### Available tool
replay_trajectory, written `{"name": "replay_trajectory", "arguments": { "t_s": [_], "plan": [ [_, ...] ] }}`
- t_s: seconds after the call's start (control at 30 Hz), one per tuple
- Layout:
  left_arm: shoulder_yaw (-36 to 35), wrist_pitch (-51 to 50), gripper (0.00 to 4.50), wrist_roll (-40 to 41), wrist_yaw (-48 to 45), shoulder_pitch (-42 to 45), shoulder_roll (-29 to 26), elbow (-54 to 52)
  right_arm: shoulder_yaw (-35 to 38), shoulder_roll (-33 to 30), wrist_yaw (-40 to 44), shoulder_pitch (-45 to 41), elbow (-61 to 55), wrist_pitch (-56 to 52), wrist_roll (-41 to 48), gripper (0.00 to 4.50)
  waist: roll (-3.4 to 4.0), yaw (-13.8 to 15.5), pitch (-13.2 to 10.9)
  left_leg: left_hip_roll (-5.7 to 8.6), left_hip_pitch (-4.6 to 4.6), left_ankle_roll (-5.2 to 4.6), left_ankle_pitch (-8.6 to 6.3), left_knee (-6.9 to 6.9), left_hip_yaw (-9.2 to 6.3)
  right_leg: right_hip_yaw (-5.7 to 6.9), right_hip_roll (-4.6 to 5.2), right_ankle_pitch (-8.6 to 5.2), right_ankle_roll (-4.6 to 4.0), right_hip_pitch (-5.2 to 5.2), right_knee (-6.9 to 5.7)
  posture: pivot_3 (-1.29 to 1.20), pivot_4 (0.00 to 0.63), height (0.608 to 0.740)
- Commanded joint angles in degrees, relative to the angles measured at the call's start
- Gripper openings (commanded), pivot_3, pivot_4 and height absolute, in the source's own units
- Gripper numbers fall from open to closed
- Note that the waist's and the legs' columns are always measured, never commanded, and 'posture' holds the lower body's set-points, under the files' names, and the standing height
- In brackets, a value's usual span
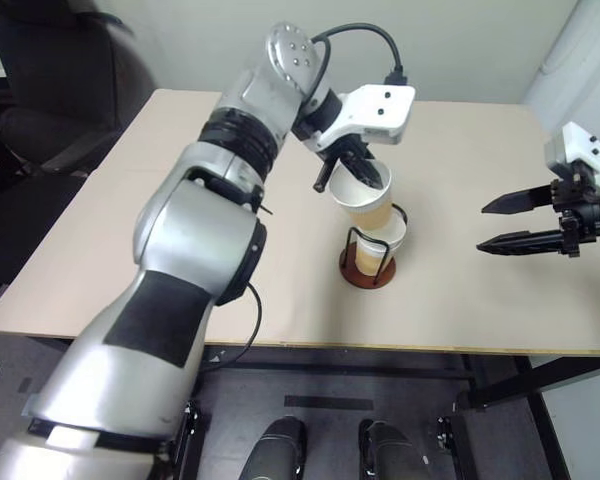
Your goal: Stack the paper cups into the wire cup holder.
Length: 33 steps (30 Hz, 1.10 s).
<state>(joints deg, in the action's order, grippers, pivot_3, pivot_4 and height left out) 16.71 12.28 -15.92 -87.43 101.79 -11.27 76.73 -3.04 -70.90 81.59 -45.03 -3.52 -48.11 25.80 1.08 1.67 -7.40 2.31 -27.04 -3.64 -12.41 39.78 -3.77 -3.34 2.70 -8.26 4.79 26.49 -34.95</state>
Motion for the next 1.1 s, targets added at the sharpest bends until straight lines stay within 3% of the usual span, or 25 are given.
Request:
{"name": "replay_trajectory", "arguments": {
  "t_s": [0.03, 0.97, 1.1],
  "plan": [
    [-0.5, 0.8, 0.01, -0.4, 0.9, 0.4, 0.5, -0.4, 3.1, -1.5, -0.3, 0.0, -1.4, -0.1, 0.9, 3.7, 0.0, 0.0, 0.0, 0.02, 0.01, -0.01, -0.04, 0.09, 0.01, 0.03, -0.03, -0.01, 0.0, -0.03, 0.0, 0.0, 0.15, 0.74],
    [0.9, 1.1, 0.01, -4.8, 4.8, -1.8, 4.1, 0.3, 4.3, -3.4, -0.6, 2.8, -3.9, -0.3, 1.8, 3.7, 0.01, 0.1, 0.0, 0.02, 0.1, -0.07, -0.18, 0.3, 0.04, -0.05, -0.03, 0.0, 0.15, -0.21, 0.01, 0.0, 0.15, 0.74],
    [1.2, 0.6, 0.98, -5.3, 6.1, -2.1, 5.0, 0.6, 4.3, -3.4, -0.7, 3.1, -4.2, -0.6, 2.0, 3.7, 0.0, 0.1, 0.0, 0.03, 0.1, -0.07, -0.18, 0.31, 0.04, -0.04, -0.03, 0.0, 0.16, -0.22, 0.01, 0.0, 0.15, 0.74]
  ]
}}
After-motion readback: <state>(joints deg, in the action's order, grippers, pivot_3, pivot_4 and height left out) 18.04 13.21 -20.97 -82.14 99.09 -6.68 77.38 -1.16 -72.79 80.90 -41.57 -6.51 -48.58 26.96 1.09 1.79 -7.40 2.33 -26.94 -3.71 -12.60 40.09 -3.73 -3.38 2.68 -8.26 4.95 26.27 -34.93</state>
